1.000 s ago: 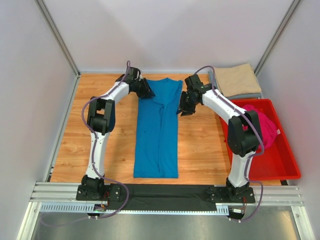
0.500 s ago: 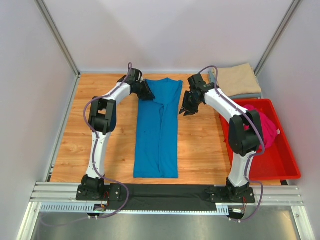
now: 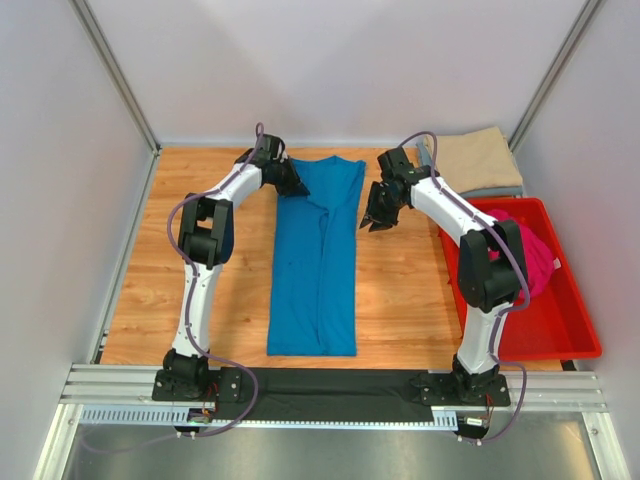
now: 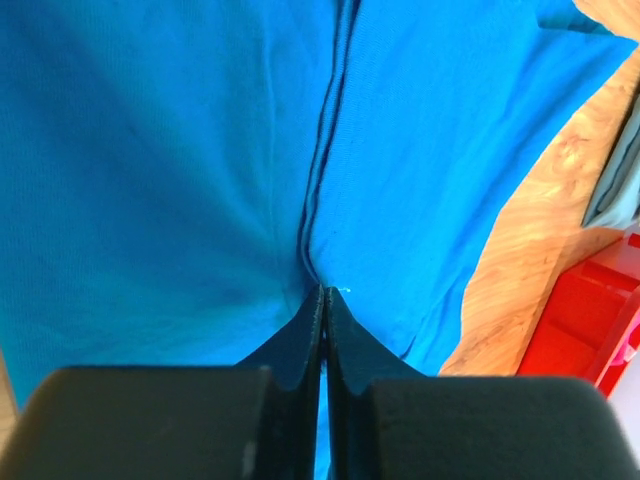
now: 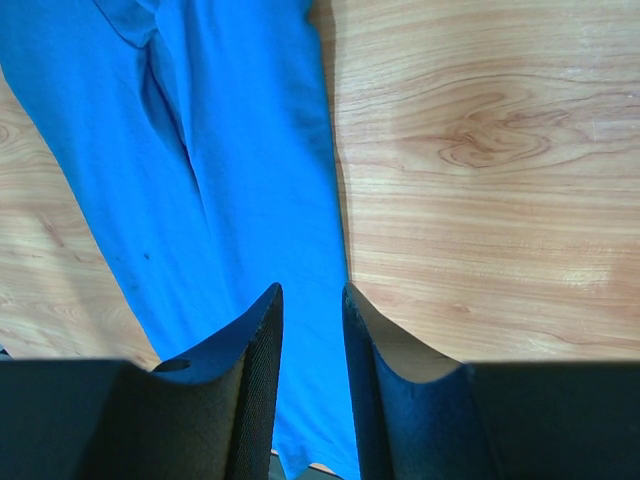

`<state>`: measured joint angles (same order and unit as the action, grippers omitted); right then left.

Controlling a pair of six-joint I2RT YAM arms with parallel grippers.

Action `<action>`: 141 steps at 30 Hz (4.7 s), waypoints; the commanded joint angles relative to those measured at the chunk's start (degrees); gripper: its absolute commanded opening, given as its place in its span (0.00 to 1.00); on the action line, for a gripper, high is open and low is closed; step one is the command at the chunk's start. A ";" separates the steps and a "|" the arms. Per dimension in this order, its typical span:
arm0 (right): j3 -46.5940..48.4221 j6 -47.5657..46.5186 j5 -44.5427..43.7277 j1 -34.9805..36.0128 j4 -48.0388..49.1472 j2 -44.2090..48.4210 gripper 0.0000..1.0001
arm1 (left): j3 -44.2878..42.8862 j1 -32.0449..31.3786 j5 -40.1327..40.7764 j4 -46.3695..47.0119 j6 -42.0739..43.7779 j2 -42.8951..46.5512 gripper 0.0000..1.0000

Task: Fold and stack the t-shirts
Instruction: Fold the tshirt

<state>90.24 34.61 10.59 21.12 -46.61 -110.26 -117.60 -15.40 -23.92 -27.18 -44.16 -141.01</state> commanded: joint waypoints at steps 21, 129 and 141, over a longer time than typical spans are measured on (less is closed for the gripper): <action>-3.31 -0.25 1.45 -1.17 1.70 2.33 0.31 | 4.66 -3.06 8.19 0.63 0.30 9.87 0.00; -7.00 -1.83 1.19 -4.86 1.35 5.14 0.31 | 1.15 0.02 18.47 5.57 -0.14 6.10 0.00; -7.44 -2.35 0.66 -4.78 0.91 6.46 0.31 | -3.51 -0.07 17.15 -0.85 2.06 4.51 0.31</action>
<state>82.48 33.10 11.60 16.58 -46.41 -106.59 -118.74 -15.62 -6.83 -25.85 -43.22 -137.47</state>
